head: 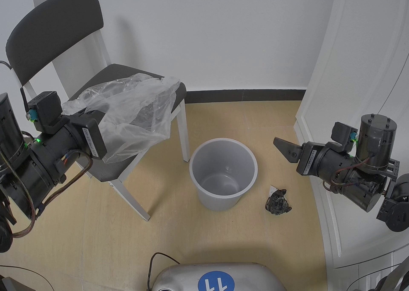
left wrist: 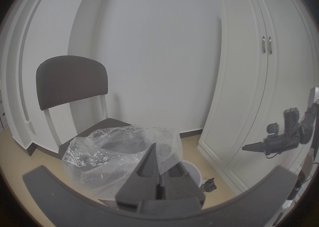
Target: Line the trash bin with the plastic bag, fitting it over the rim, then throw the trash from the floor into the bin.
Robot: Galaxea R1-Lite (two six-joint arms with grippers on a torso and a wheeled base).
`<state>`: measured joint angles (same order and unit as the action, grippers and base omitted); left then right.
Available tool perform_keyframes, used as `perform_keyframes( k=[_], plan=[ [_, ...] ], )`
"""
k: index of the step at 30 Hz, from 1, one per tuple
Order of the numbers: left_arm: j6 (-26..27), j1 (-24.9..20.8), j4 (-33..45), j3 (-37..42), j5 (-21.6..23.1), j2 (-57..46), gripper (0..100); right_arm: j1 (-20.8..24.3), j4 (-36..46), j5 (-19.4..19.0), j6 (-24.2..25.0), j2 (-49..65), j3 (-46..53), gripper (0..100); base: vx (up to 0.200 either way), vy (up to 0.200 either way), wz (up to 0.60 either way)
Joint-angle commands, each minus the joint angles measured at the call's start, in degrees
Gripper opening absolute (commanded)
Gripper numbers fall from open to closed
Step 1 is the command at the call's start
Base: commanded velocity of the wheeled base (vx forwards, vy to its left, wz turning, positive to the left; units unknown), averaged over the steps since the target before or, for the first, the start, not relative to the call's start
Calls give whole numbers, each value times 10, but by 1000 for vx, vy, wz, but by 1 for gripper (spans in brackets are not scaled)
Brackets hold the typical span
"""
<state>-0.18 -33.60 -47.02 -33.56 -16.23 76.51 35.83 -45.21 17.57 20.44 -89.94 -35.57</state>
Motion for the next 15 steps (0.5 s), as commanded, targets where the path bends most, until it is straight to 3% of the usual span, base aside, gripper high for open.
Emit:
perform_keyframes(
  k=[1, 15],
  plan=[
    [-6, -38, -1, 2, 8, -19, 0, 5, -66, -1, 8, -46, 8, 100, 0, 0, 0],
    [-12, -114, -4, 18, 14, -83, 0, 6, -84, -3, 10, -53, 16, 100, 0, 0, 0]
  ],
)
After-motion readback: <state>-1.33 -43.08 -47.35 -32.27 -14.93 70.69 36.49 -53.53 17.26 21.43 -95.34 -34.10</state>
